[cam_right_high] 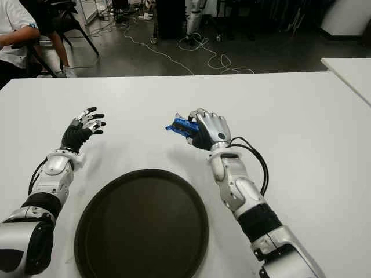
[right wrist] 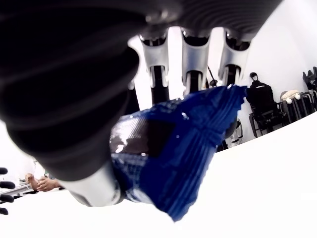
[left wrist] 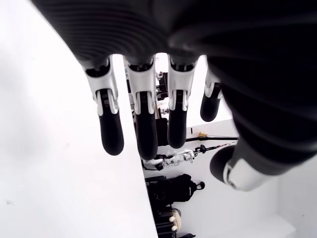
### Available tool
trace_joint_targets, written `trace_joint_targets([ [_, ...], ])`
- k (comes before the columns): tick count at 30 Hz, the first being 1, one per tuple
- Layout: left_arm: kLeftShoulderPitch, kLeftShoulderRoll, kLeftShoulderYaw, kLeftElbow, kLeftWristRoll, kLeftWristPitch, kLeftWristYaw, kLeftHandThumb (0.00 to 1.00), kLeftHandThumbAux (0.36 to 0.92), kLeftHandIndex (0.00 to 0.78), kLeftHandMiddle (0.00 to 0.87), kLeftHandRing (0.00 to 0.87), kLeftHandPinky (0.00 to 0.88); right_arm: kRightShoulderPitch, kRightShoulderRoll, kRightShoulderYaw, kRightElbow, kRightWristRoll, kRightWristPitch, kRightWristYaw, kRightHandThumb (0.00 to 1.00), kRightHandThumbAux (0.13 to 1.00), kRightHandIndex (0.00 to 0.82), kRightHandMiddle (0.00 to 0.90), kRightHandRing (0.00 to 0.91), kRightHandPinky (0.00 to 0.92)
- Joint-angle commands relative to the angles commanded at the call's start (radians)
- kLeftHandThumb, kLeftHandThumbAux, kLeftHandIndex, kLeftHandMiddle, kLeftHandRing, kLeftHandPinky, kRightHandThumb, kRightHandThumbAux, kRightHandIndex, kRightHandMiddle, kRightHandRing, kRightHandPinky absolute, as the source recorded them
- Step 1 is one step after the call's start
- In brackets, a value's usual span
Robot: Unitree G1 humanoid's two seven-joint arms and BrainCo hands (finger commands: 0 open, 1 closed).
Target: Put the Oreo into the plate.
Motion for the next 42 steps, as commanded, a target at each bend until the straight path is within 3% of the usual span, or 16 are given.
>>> trace_joint_targets([
  [9, -0.006, 0.000, 0.005, 0.011, -0.005, 0.000, -0.002, 0.266, 0.627, 0.138, 0.241, 0.272, 0.320, 0.022, 0.002, -0.027, -0.056, 0.029, -0.052, -0.056, 0.237, 0.837, 0.642, 0.775, 0.788, 0.785],
  [18, -0.007, -0.001, 0.009, 0.013, -0.006, -0.002, -0.005, 0.261, 0.620, 0.137, 0.236, 0.271, 0.318, 0.133, -0.007, 0.001, -0.287, 0.010, -0.079, -0.024, 0.225, 0.843, 0.623, 0.773, 0.786, 0.785],
  [22, -0.008, -0.003, 0.012, 0.012, -0.007, 0.000, -0.003, 0.265, 0.615, 0.137, 0.240, 0.273, 0.316, 0.198, -0.016, 0.067, -0.442, -0.004, -0.118, 0.054, 0.228, 0.848, 0.620, 0.776, 0.790, 0.795],
  [26, -0.006, -0.003, 0.012, 0.009, -0.007, -0.004, -0.006, 0.273, 0.624, 0.140, 0.239, 0.268, 0.312, 0.237, -0.127, 0.110, -0.571, 0.004, -0.250, 0.171, 0.196, 0.863, 0.644, 0.801, 0.809, 0.812],
  [30, -0.006, -0.003, 0.011, 0.011, -0.006, -0.007, -0.005, 0.276, 0.627, 0.139, 0.236, 0.267, 0.313, 0.251, -0.179, 0.086, -0.631, 0.039, -0.326, 0.241, 0.202, 0.862, 0.647, 0.804, 0.809, 0.809],
  [33, -0.007, -0.003, 0.012, 0.012, -0.006, -0.006, -0.006, 0.282, 0.628, 0.138, 0.233, 0.267, 0.317, 0.251, -0.190, 0.074, -0.638, 0.056, -0.358, 0.276, 0.211, 0.852, 0.650, 0.804, 0.809, 0.813],
  [40, -0.008, -0.002, 0.015, 0.012, -0.008, -0.002, -0.011, 0.291, 0.627, 0.142, 0.233, 0.268, 0.317, 0.235, -0.162, 0.068, -0.708, 0.054, -0.336, 0.375, 0.262, 0.831, 0.608, 0.800, 0.817, 0.816],
  [42, -0.008, -0.002, 0.015, 0.011, -0.008, -0.001, -0.011, 0.289, 0.627, 0.142, 0.234, 0.268, 0.316, 0.227, -0.177, 0.056, -0.755, 0.090, -0.331, 0.441, 0.283, 0.825, 0.597, 0.799, 0.819, 0.817],
])
